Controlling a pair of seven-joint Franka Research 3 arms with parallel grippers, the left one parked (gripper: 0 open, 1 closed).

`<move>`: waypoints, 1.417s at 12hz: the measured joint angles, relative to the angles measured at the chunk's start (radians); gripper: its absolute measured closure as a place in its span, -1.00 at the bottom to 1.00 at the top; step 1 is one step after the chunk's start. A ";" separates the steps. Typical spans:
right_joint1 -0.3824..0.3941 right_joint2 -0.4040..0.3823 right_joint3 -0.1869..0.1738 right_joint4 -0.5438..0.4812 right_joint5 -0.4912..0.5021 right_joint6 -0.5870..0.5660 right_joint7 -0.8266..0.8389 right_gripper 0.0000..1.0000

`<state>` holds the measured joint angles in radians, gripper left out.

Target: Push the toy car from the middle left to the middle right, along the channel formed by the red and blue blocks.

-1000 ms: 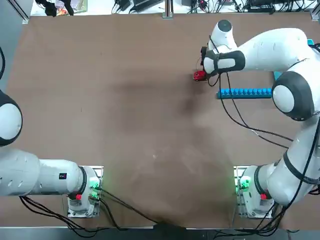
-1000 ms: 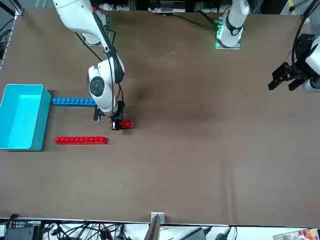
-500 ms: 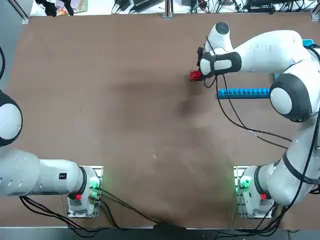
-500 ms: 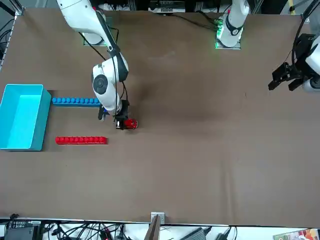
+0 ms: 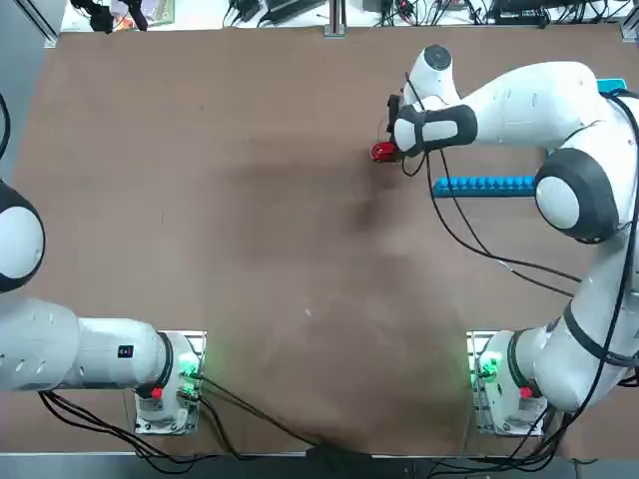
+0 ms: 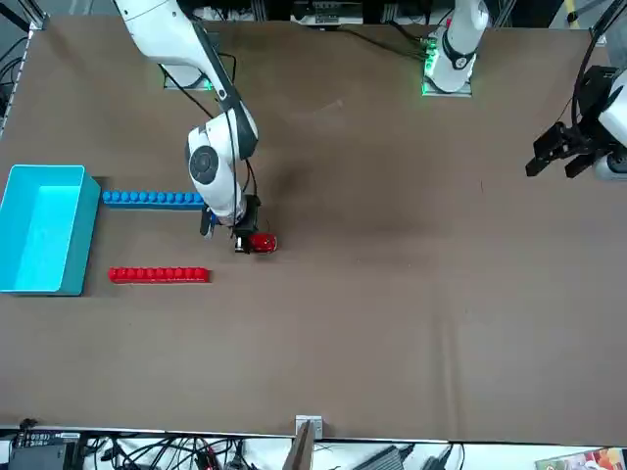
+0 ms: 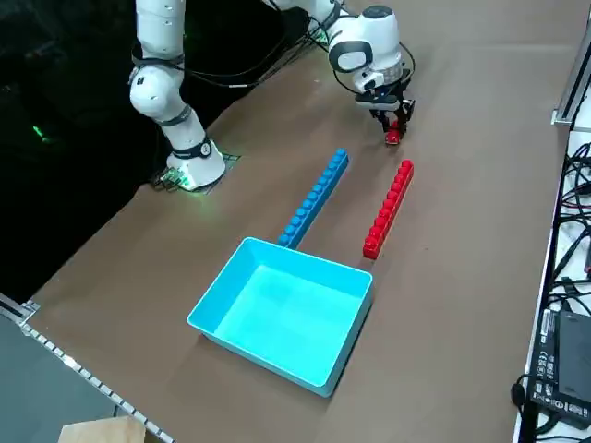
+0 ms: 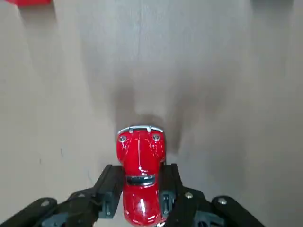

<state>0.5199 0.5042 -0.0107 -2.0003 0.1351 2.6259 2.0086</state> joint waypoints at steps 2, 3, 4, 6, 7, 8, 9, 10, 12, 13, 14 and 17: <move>0.007 0.010 0.003 0.015 0.002 -0.001 0.001 0.12; 0.010 0.015 0.005 0.023 0.002 -0.002 0.001 0.12; 0.013 0.020 0.007 0.031 0.003 -0.004 0.002 0.12; 0.017 0.028 0.012 0.045 0.006 -0.008 0.002 0.12; 0.018 0.033 0.016 0.053 0.006 -0.008 0.002 0.12; 0.019 0.039 0.020 0.060 0.006 -0.008 0.003 0.12; 0.019 0.042 0.023 0.066 0.007 -0.008 0.004 0.12; 0.019 0.051 0.030 0.079 0.010 -0.009 0.004 0.12; 0.020 0.064 0.040 0.098 0.023 -0.010 0.004 0.12; 0.020 0.070 0.044 0.109 0.028 -0.012 0.004 0.12; 0.022 0.077 0.048 0.119 0.031 -0.015 0.004 0.12; 0.026 0.088 0.050 0.138 0.036 -0.021 0.004 0.11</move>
<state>0.5462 0.5919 0.0395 -1.8625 0.1715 2.6053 2.0131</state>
